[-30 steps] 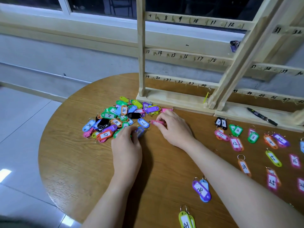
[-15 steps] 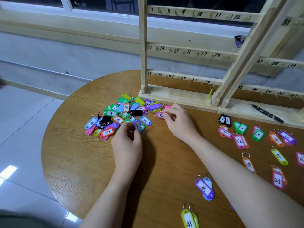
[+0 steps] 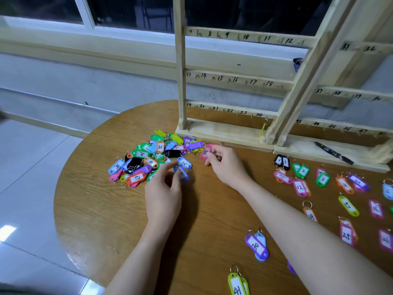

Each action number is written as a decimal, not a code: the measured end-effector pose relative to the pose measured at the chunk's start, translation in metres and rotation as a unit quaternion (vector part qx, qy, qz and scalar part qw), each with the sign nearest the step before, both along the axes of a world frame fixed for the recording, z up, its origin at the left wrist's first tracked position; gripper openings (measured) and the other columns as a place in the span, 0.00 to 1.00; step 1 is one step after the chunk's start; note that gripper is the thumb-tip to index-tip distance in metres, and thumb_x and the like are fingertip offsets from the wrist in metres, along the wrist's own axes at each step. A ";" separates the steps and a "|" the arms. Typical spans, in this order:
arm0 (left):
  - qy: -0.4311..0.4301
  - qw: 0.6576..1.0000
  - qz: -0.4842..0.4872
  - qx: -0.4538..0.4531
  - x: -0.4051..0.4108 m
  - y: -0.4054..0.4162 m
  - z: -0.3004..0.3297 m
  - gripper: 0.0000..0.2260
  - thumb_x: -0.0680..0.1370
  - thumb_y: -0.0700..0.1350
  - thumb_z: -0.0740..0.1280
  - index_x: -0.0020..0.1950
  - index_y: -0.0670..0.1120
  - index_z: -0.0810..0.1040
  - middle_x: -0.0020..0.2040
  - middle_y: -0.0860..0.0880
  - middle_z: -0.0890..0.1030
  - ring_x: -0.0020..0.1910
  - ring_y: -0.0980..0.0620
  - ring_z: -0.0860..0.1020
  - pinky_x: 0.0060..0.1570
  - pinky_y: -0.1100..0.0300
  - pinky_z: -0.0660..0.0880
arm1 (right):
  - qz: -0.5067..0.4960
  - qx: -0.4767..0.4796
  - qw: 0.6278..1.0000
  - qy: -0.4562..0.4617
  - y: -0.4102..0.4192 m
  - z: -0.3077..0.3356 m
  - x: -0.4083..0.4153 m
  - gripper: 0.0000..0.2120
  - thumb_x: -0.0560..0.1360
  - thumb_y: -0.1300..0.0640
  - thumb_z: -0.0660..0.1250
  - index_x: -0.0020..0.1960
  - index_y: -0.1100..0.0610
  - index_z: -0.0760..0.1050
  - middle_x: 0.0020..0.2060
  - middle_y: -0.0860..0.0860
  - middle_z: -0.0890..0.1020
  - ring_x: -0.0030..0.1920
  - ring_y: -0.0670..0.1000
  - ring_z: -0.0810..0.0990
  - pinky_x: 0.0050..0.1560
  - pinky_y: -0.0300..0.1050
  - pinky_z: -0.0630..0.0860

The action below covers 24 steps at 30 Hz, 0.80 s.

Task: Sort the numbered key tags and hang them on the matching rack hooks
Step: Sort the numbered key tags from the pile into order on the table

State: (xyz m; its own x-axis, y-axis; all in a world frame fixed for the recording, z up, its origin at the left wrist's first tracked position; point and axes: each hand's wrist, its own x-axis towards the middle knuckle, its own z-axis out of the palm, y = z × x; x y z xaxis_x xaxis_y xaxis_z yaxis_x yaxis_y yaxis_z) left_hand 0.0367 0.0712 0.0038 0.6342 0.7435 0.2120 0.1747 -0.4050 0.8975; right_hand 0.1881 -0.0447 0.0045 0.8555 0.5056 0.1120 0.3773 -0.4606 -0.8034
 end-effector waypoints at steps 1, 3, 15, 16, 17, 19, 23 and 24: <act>-0.002 1.000 -0.001 0.000 -0.001 0.000 0.001 0.08 0.79 0.44 0.70 0.56 0.55 0.82 0.36 0.58 0.82 0.37 0.58 0.79 0.42 0.55 0.75 | 0.000 0.000 1.000 0.010 -0.001 0.003 -0.001 0.14 0.82 0.57 0.63 0.38 0.57 0.77 0.34 0.47 0.84 0.27 0.40 0.74 0.32 0.40 0.67; -0.006 1.000 -0.003 -0.001 -0.002 -0.001 0.003 0.07 0.80 0.44 0.69 0.56 0.53 0.83 0.37 0.58 0.82 0.37 0.58 0.79 0.42 0.56 0.75 | -0.008 0.023 0.999 0.038 -0.005 0.013 -0.006 0.16 0.83 0.58 0.61 0.37 0.58 0.78 0.33 0.48 0.84 0.26 0.39 0.74 0.31 0.37 0.66; -0.014 0.986 -0.158 -0.044 0.006 -0.057 0.049 0.04 0.79 0.41 0.69 0.45 0.48 0.81 0.38 0.51 0.85 0.38 0.52 0.83 0.42 0.55 0.77 | -0.079 0.132 0.987 0.044 -0.104 0.055 -0.048 0.01 0.78 0.65 0.69 0.49 0.63 0.78 0.34 0.52 0.84 0.30 0.46 0.81 0.37 0.36 0.77; -0.017 0.983 -0.178 -0.031 0.009 -0.065 0.054 0.04 0.79 0.40 0.69 0.45 0.47 0.82 0.38 0.49 0.85 0.38 0.51 0.83 0.43 0.55 0.77 | -0.095 0.131 0.986 0.037 -0.118 0.057 -0.051 0.01 0.78 0.65 0.68 0.49 0.63 0.77 0.34 0.51 0.84 0.30 0.46 0.81 0.36 0.35 0.76; -0.019 0.980 -0.199 -0.021 0.010 -0.073 0.058 0.05 0.79 0.40 0.69 0.45 0.47 0.82 0.38 0.49 0.85 0.38 0.51 0.83 0.42 0.56 0.77 | -0.109 0.130 0.985 0.031 -0.133 0.057 -0.053 0.01 0.79 0.64 0.67 0.49 0.63 0.77 0.32 0.51 0.84 0.30 0.47 0.81 0.35 0.36 0.76; -0.018 0.972 -0.235 -0.005 0.012 -0.088 0.064 0.06 0.79 0.41 0.69 0.44 0.49 0.81 0.37 0.50 0.84 0.38 0.52 0.82 0.42 0.57 0.77 | -0.138 0.130 0.982 0.024 -0.164 0.056 -0.059 0.04 0.80 0.62 0.66 0.47 0.61 0.77 0.31 0.51 0.83 0.30 0.49 0.81 0.34 0.40 0.74; -0.011 0.954 -0.300 0.018 0.017 -0.118 0.072 0.06 0.79 0.44 0.69 0.43 0.52 0.79 0.37 0.52 0.83 0.39 0.53 0.81 0.41 0.58 0.76 | -0.203 0.139 0.969 0.027 -0.221 0.056 -0.072 0.07 0.81 0.60 0.65 0.44 0.57 0.76 0.30 0.51 0.83 0.31 0.56 0.80 0.34 0.45 0.72; -0.006 0.949 -0.314 0.026 0.017 -0.126 0.074 0.07 0.79 0.43 0.69 0.43 0.53 0.79 0.38 0.53 0.83 0.39 0.56 0.81 0.40 0.63 0.74 | -0.214 0.141 0.966 0.033 -0.234 0.058 -0.076 0.07 0.81 0.59 0.65 0.44 0.57 0.77 0.32 0.53 0.83 0.33 0.60 0.80 0.35 0.48 0.72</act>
State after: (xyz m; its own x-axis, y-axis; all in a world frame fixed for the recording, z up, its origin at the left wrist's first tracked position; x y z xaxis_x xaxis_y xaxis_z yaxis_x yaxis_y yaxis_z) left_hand 0.0540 -0.0547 0.0780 0.9466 0.2070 0.2473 -0.1255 -0.4699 0.8738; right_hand 0.1120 -0.2787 0.0622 0.9895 0.0616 0.1310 0.1439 -0.3226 -0.9355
